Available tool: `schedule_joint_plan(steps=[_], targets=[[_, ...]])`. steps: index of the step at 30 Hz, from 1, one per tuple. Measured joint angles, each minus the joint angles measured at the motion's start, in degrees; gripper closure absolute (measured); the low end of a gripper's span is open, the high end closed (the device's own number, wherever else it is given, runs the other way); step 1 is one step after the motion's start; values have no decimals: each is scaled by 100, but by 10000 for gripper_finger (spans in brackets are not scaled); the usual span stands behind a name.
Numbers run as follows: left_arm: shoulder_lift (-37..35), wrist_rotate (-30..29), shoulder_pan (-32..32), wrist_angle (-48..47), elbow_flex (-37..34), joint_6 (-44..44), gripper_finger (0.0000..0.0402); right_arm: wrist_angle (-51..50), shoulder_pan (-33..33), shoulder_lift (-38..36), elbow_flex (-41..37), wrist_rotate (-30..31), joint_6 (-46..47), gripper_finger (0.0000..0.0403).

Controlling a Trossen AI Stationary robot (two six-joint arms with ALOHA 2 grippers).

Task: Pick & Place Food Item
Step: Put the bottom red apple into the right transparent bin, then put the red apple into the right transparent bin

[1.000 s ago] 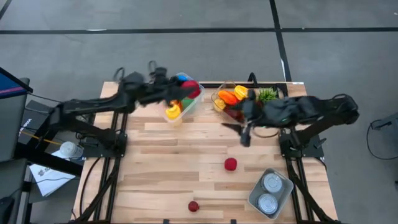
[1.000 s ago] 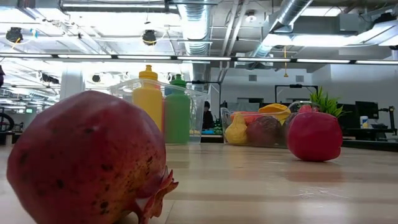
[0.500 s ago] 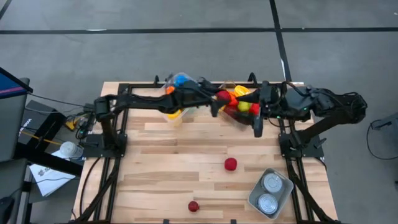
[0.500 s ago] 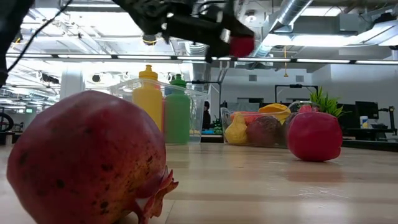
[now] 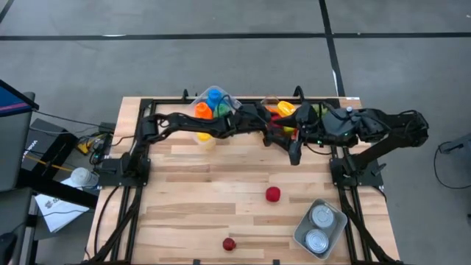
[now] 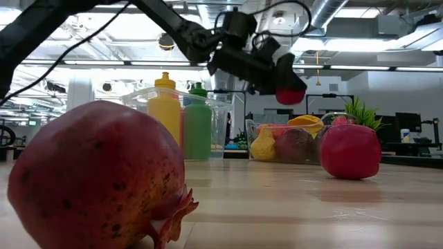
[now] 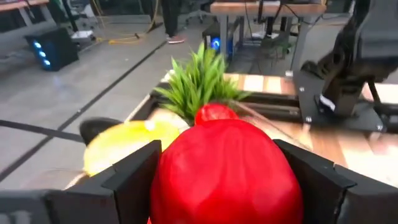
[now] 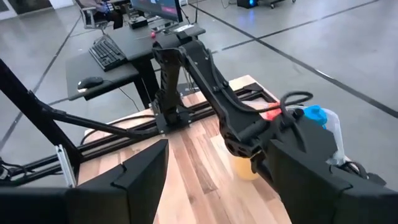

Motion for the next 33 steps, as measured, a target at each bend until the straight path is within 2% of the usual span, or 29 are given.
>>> schedule_joint_plan(steps=[15, 28, 31, 33], targets=[[564, 95, 289, 189, -3, -24, 119, -55, 0, 13, 0, 0, 21, 138], [544, 106, 293, 212, 0, 4, 31, -189, 0, 13, 0, -2, 21, 138], [306, 116, 291, -55, -6, 17, 23, -203, 0, 13, 0, -2, 22, 138], [-99, 153, 291, -454, -7, 59, 22, -253, 4, 13, 0, -4, 22, 138]])
